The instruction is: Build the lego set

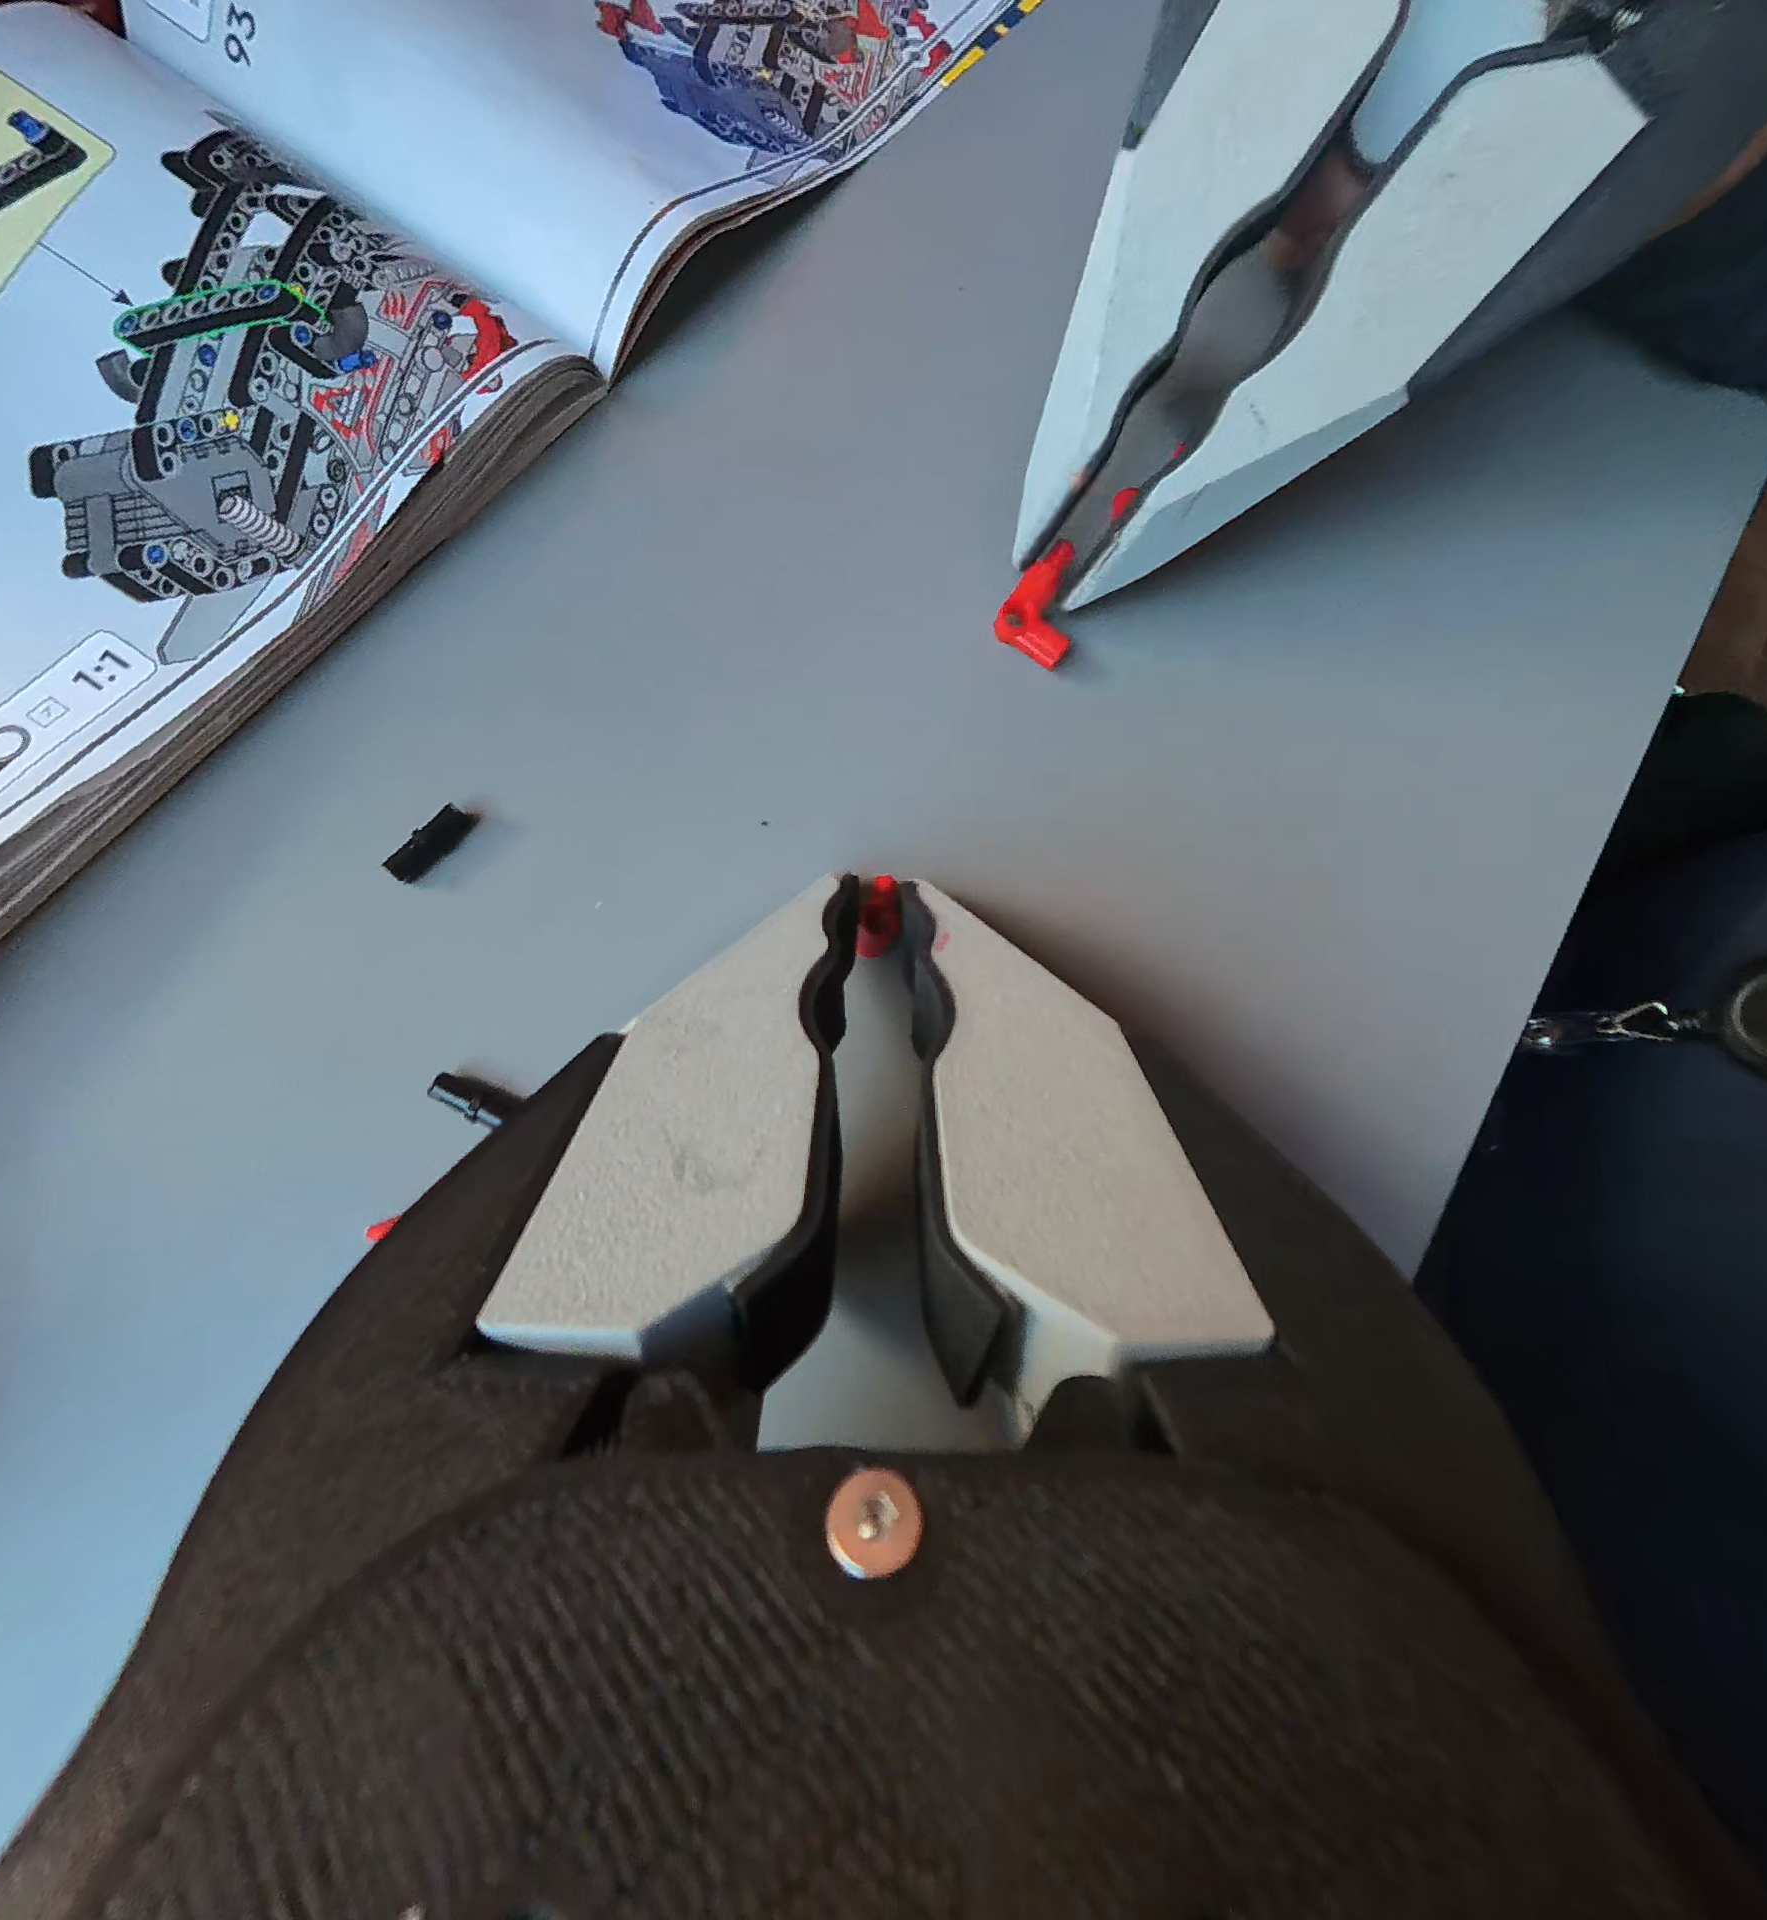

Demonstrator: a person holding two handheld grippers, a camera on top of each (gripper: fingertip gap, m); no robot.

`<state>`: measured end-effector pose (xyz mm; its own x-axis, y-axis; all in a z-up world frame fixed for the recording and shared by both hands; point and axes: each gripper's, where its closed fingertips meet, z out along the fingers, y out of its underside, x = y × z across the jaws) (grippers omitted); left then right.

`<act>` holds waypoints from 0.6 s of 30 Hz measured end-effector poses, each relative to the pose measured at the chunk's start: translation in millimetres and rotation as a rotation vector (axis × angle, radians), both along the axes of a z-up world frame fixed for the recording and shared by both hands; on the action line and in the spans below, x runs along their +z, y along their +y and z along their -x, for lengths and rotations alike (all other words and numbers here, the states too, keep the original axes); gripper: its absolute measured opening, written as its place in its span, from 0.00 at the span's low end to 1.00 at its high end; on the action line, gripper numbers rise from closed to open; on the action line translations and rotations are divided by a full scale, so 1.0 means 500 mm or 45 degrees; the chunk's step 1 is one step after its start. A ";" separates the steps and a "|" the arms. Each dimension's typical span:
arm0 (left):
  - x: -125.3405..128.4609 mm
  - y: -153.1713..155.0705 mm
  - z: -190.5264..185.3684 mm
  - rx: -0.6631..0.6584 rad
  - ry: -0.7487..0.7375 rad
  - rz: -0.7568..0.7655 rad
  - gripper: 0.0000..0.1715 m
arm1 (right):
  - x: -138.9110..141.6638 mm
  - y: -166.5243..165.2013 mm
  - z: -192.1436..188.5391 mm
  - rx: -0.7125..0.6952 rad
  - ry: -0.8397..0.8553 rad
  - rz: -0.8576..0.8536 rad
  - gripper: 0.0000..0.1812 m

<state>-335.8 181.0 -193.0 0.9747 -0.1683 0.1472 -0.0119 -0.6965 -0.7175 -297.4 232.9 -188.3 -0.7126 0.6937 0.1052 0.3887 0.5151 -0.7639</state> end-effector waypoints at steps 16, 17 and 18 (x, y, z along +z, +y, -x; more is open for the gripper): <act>0.024 -0.046 -0.011 0.051 -0.091 -0.066 0.13 | 0.048 0.025 0.002 -0.077 0.056 0.231 0.05; 0.026 -0.048 -0.009 0.061 -0.104 -0.076 0.13 | 0.050 0.026 0.003 -0.082 0.055 0.244 0.05; 0.028 -0.047 -0.008 0.070 -0.115 -0.081 0.12 | 0.050 0.027 0.004 -0.085 0.050 0.255 0.05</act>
<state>-331.9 157.2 -179.1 0.9661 -0.1267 0.2251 0.0916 -0.6471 -0.7569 -299.2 246.6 -163.2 -0.6622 0.7492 -0.0124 0.3846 0.3257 -0.8637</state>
